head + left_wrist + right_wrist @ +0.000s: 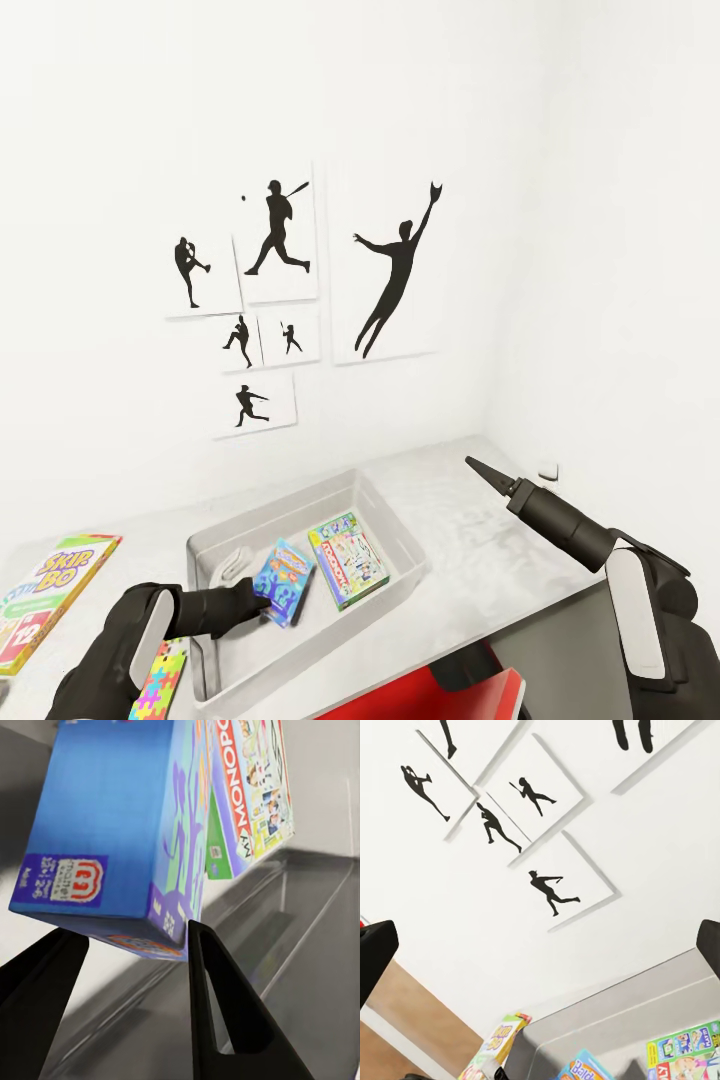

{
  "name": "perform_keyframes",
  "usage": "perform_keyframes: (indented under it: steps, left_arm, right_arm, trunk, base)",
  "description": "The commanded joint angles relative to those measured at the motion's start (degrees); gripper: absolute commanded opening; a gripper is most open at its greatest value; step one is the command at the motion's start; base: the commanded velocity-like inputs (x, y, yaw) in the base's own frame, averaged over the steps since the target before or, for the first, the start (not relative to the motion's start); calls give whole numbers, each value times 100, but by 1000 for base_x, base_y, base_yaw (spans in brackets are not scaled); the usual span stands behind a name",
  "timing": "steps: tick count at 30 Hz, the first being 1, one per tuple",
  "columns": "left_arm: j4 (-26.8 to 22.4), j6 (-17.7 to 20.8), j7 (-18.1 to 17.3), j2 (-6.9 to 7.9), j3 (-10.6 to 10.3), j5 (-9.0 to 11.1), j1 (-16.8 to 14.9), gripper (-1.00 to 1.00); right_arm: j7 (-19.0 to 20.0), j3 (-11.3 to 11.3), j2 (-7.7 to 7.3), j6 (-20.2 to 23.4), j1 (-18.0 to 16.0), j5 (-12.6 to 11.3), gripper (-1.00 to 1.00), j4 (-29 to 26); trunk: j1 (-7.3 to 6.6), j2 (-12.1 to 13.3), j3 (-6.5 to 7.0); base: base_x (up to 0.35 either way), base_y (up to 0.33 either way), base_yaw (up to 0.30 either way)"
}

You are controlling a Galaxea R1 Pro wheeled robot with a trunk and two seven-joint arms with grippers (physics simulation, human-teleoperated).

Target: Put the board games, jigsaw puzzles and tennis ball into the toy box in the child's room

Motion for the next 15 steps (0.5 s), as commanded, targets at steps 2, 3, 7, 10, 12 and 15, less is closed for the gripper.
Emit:
perform_keyframes:
  steps: [2,3,7,10,12,15]
  left_arm:
    - [-1,37,-17,-1,14,11,-5,-100]
    - [-1,37,-19,-1,18,12,-5,-100]
    - [0,37,-22,-1,81,13,-5,-100]
    - [0,37,-22,-1,127,13,-5,100]
    - [0,37,-22,-1,137,13,-5,100]
    - [0,43,-33,-1,142,13,-5,100]
  right_arm:
    - [13,-5,0,28,-5,-6,100,-1]
    - [13,-5,0,28,-5,-7,100,-1]
    - [13,-5,0,28,-5,-8,100,2]
    - [13,-7,0,28,-5,-9,100,-1]
    - [13,-6,0,28,-5,-6,100,-1]
    - [13,-5,0,28,-5,-7,100,-2]
  trunk:
    - [3,-11,-10]
    - [3,-11,-10]
    - [3,-11,-10]
    - [3,-11,-10]
    - [3,-11,-10]
    - [3,-11,-10]
  base:
    - [0,0,0]
    - [0,0,0]
    - [0,0,0]
    - [0,0,0]
    - [0,0,0]
    - [0,0,0]
